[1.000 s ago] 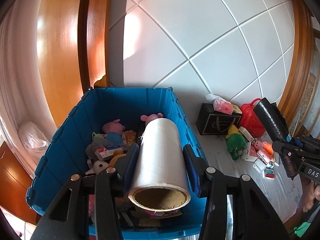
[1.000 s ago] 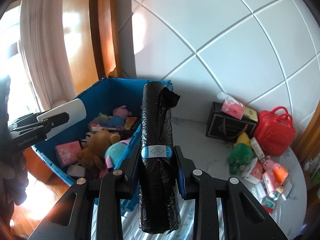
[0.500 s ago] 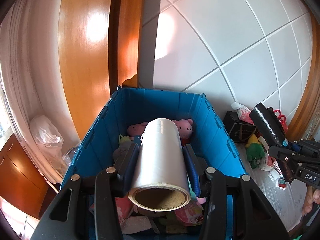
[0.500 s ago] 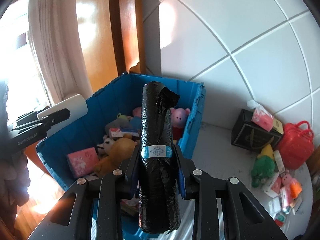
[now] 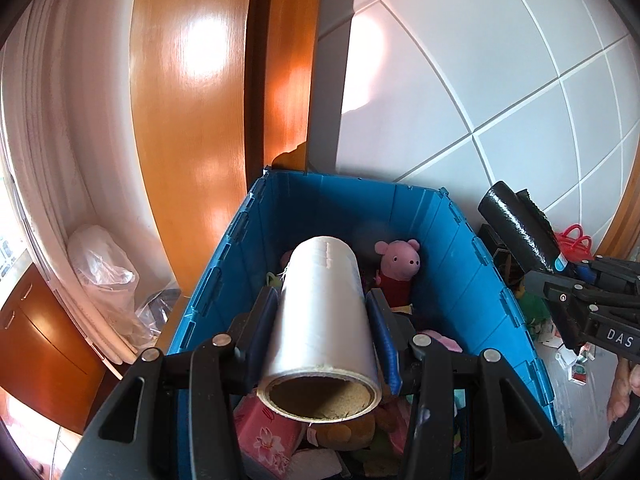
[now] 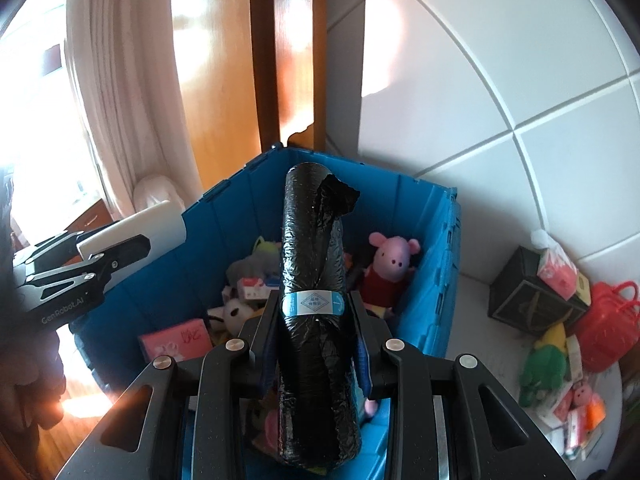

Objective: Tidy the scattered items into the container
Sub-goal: 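Lower the paper roll and black roll into the blue box and open both tools, then move both tools back toward the remaining items on the bed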

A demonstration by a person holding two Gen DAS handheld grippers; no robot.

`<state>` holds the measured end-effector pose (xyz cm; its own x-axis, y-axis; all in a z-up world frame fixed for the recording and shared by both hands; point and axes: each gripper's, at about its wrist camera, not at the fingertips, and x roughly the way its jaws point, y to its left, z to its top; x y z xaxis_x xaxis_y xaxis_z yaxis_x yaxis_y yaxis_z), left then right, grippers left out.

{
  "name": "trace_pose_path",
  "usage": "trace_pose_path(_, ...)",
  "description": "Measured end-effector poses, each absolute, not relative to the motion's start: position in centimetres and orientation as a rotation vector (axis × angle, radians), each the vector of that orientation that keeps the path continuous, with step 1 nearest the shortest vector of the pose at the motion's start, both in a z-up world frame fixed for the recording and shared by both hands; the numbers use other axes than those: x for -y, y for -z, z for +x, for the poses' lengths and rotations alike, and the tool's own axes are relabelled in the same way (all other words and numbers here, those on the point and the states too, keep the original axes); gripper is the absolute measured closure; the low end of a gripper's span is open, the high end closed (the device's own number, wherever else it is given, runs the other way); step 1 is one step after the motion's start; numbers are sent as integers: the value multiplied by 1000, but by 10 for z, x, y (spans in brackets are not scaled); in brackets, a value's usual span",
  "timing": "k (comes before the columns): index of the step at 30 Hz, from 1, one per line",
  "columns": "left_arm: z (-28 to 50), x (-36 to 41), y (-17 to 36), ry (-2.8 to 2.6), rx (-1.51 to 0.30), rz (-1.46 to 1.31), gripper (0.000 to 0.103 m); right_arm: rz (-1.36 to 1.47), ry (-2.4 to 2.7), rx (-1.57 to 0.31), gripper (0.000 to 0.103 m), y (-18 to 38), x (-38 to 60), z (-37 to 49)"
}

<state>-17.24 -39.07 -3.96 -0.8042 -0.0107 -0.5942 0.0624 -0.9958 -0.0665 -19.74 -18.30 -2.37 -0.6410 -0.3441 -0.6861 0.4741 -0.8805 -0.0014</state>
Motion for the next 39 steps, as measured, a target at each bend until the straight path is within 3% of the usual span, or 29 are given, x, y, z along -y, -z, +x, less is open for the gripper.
trace_pose_path(18,-252,409,16,2918,-125,919,58,1039,2448,-188,72,30,212,-263)
trace_pose_path(19,-260,408,16,2901,-121,935,55,1022,2443,-161,69,27,209,-269)
trace_pose_path(20,-267,409,17,2880,-129,973,46,1014,2447,-137,61,24,206,-275)
trace_pose_path(21,-272,410,18,2867,-154,999,14,1018,2458,-116,23,22,201,-280)
trace_pose_path(22,-272,412,18,2867,-182,993,0,1011,2473,-98,2,19,195,-282)
trace_pose_path(39,-228,393,31,2876,-125,1008,0,996,2495,-74,1,33,151,-216)
